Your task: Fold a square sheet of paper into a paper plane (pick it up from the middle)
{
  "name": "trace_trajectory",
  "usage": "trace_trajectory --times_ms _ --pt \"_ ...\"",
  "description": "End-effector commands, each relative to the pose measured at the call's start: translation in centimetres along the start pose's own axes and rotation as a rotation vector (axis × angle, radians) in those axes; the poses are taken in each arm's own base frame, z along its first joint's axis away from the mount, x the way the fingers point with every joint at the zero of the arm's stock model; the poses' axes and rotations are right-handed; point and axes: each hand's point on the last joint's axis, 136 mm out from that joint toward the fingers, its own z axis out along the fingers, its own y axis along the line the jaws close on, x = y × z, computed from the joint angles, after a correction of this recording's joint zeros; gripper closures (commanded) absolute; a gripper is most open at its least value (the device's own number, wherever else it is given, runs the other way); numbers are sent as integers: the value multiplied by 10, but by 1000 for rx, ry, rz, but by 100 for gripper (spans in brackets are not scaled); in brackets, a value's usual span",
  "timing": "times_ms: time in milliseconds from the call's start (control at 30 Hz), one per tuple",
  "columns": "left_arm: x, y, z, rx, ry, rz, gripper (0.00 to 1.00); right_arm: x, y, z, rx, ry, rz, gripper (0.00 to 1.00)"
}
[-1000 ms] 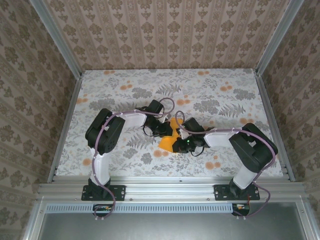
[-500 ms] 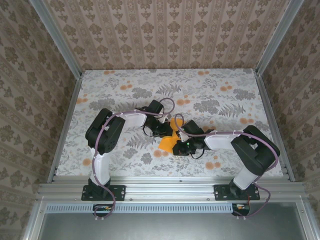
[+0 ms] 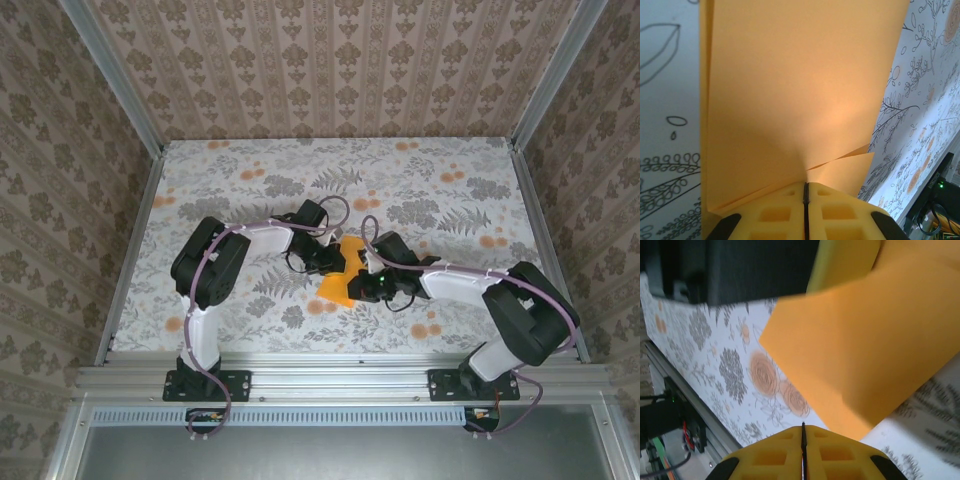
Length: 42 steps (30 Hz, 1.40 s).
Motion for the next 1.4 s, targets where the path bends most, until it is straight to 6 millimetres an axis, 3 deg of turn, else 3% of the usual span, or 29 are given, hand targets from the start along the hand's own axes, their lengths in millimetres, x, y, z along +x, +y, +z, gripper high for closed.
trace_trajectory --times_ms 0,167,533,833,1033,1167,1367 --pt "25 36 12 -105 77 -63 91 -20 6 8 -13 -37 15 88" --pt "25 35 10 -101 74 -58 91 -20 -6 21 17 -15 23 88" --pt "24 35 10 -98 74 -56 91 24 -41 27 115 89 34 88" --pt "23 35 10 -97 73 -57 91 45 -41 17 148 124 16 88" --pt "21 31 8 -88 69 -53 91 33 -21 0 131 86 -21 88" --pt "19 27 7 -80 66 -48 91 4 -10 -11 70 -6 16 82" --pt "21 25 5 -79 63 -44 91 -39 -27 -25 78 -137 126 70"
